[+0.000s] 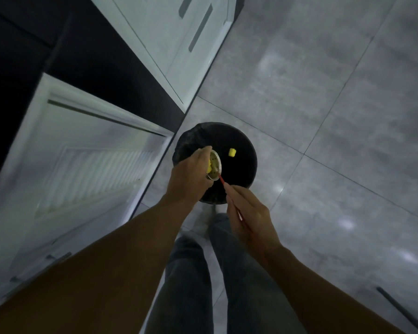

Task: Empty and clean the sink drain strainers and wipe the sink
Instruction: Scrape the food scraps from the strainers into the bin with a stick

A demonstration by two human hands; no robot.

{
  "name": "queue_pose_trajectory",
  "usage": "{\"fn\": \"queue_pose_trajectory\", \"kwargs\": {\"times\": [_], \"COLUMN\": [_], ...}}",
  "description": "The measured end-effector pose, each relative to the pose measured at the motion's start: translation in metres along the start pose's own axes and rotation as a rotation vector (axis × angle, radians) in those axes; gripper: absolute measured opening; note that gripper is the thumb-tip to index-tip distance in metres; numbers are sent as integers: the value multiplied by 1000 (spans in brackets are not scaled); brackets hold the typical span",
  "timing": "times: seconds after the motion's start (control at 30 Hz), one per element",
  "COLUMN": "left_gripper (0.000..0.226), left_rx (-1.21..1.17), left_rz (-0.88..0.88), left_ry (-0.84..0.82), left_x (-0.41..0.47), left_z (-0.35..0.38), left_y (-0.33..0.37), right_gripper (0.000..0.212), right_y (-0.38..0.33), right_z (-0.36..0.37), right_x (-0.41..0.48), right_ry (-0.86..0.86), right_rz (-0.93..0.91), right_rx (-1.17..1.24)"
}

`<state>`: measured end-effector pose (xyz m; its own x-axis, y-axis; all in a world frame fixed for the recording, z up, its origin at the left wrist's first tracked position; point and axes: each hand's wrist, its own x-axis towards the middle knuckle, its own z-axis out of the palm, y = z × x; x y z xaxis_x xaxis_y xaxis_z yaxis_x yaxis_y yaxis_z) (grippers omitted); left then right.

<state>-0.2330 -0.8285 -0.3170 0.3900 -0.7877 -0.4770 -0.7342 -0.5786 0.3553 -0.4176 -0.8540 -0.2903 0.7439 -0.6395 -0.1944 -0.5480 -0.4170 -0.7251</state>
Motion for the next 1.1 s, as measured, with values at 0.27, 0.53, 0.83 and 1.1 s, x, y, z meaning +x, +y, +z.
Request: {"fn": "queue_pose_trajectory", "kwargs": {"times": [0.27,0.53,0.83,1.1], "left_gripper": [87,88,90,87], "left_rx": [-22,-13,-66,-100], "left_rz": [-30,-1,21,55], "left_ry": [11,-3,-28,-19], "left_x": [11,12,13,14], "left_z": [4,4,3,-2], "left_y": [0,-7,-7,-13], "right_gripper": [32,22,22,21], "right_y": [6,24,15,24], "right_z": [4,-4,7,2], "right_x": [18,26,31,35], "right_ry": [58,131,132,221], "right_rz": [113,102,-13,18], "right_rx": [41,123,185,168]}}
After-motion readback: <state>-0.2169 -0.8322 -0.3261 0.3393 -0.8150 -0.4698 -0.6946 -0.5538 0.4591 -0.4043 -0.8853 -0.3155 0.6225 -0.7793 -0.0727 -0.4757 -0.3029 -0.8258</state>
